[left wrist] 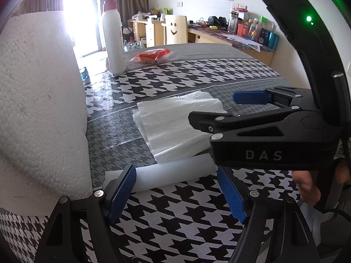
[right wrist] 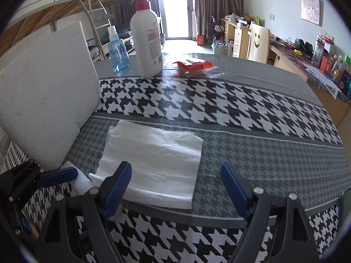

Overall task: Organize soft objects
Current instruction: 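Move the left tool toward the white foam tube while the right tool nears the white cloth, then close the right tool on the folded white cloth and lift it, then close the left tool on the white foam tube while the right tool holds the cloth, then carry the foam tube in the left tool while the right tool carries the cloth to the box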

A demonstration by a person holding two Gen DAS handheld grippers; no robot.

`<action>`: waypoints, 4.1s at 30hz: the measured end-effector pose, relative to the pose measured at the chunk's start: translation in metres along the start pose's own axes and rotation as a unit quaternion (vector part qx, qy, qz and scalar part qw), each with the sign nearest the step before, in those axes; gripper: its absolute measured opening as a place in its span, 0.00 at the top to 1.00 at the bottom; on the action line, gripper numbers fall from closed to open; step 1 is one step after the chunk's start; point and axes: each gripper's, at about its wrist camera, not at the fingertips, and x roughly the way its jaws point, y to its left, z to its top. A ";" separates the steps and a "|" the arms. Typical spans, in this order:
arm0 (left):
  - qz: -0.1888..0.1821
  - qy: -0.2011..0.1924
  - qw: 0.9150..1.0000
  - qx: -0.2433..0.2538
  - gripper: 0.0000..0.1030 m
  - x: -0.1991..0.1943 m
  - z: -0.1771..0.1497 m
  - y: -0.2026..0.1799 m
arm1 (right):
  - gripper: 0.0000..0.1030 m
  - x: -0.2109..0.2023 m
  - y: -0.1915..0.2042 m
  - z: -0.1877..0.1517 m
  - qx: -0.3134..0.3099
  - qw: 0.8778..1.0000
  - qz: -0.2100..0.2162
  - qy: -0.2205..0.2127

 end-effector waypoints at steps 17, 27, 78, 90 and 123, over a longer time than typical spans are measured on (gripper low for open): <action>-0.005 0.002 1.000 0.001 0.25 -0.002 -0.001 0.001 | 0.27 0.015 0.013 -0.001 -0.034 0.999 -0.015 0.029; -0.001 0.004 1.000 0.007 0.25 -0.002 -0.001 -0.001 | 0.76 0.010 0.016 -0.002 -0.035 0.999 -0.014 0.020; 0.013 -0.025 0.999 0.044 0.90 -0.014 0.003 0.002 | 0.91 -0.063 -0.018 -0.009 0.045 0.997 -0.011 -0.068; 0.000 -0.064 0.996 0.055 0.90 -0.053 0.003 -0.001 | 0.91 -0.086 -0.010 -0.011 0.045 0.995 -0.016 -0.093; -0.013 -0.161 0.985 0.062 0.90 -0.123 0.020 0.009 | 0.91 -0.123 -0.004 0.004 0.055 0.986 -0.025 -0.154</action>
